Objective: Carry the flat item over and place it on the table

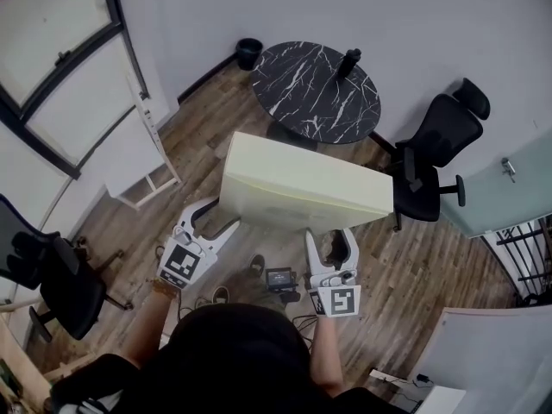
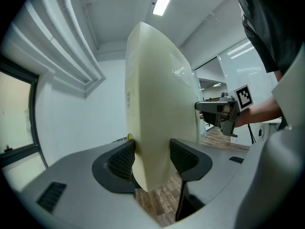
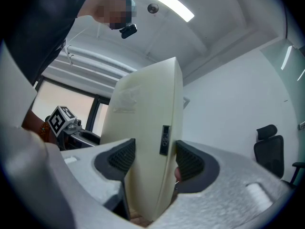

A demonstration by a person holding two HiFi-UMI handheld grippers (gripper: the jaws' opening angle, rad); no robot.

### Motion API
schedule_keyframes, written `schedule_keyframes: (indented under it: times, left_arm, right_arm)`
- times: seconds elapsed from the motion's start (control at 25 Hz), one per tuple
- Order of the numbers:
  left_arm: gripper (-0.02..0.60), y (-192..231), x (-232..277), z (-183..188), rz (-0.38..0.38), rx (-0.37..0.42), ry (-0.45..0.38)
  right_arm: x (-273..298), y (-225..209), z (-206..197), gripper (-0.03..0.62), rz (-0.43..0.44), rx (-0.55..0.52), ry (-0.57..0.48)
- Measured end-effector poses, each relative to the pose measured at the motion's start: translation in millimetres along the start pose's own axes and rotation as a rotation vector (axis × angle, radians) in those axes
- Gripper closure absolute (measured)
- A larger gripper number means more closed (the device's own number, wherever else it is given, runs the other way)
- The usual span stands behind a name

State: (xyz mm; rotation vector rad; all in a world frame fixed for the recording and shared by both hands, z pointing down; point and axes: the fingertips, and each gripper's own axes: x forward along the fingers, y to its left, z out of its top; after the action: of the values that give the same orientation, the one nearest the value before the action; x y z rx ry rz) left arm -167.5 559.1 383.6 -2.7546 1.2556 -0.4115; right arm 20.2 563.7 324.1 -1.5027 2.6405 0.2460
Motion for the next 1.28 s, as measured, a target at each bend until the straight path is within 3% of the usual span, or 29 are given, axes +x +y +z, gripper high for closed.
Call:
schedule_keyframes:
  times: [0.52, 1.04, 1.28]
  left_arm:
    - [0.354, 11, 114, 21, 0.029, 0.000, 0.049]
    - [0.353, 34, 172, 11, 0.049, -0.032, 0.065]
    - [0.353, 55, 215, 9, 0.003, -0.047, 0.034]
  right_arm:
    - [47, -112, -25, 0.329, 0.051, 0.044, -0.027]
    - [89, -155, -49, 0.329, 0.075, 0.043, -0.001]
    - [116, -182, -58, 0.330, 0.030, 0.013, 0.021]
